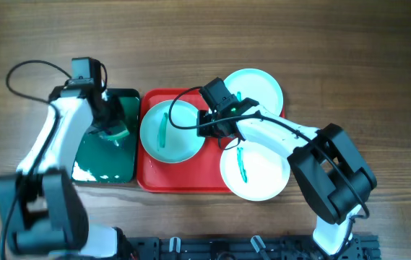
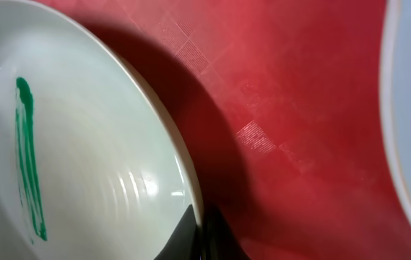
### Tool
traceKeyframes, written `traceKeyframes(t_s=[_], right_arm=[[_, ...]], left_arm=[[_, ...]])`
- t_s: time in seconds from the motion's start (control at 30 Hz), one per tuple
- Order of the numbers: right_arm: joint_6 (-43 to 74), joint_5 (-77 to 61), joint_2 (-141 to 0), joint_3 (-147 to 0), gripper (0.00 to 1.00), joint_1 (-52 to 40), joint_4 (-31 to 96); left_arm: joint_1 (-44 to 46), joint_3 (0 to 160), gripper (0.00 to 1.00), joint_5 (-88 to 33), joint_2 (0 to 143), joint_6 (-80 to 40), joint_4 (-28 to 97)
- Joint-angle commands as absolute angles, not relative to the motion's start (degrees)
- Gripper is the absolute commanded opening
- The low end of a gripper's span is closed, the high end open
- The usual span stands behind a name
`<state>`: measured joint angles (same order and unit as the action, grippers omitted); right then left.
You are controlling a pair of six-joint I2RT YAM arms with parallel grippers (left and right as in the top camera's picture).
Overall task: Clean dirty plates on tray and stack at the side
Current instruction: 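Dip sponge in green water and move it onto the held plate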
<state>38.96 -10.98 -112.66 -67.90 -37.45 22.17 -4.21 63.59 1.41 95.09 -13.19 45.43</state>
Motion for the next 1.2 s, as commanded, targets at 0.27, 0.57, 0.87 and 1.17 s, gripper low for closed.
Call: traceKeyframes(t_s=[0.27,0.57,0.87,1.17], right_arm=[[35.94,-15.11,-113.62,-67.48,0.04,-35.9,22.72],[34.5,-16.62,-113.62,-67.48,0.04,-35.9,22.46],[34.48,-18.13,-113.62,-67.48,0.04,-35.44,22.26],[34.48,-19.4,-113.62,-67.48,0.04,-34.15,23.59]], left_arm=[[-4.34,64.2,0.04,-0.69,80.53,-14.09,52.18],[-4.34,64.2,0.04,-7.07,79.92,-9.21,53.04],[2.81,64.18,0.04,-10.46,80.51,-6.24,49.63],[13.41,63.86,0.04,-3.68,98.89,-8.01,40.88]])
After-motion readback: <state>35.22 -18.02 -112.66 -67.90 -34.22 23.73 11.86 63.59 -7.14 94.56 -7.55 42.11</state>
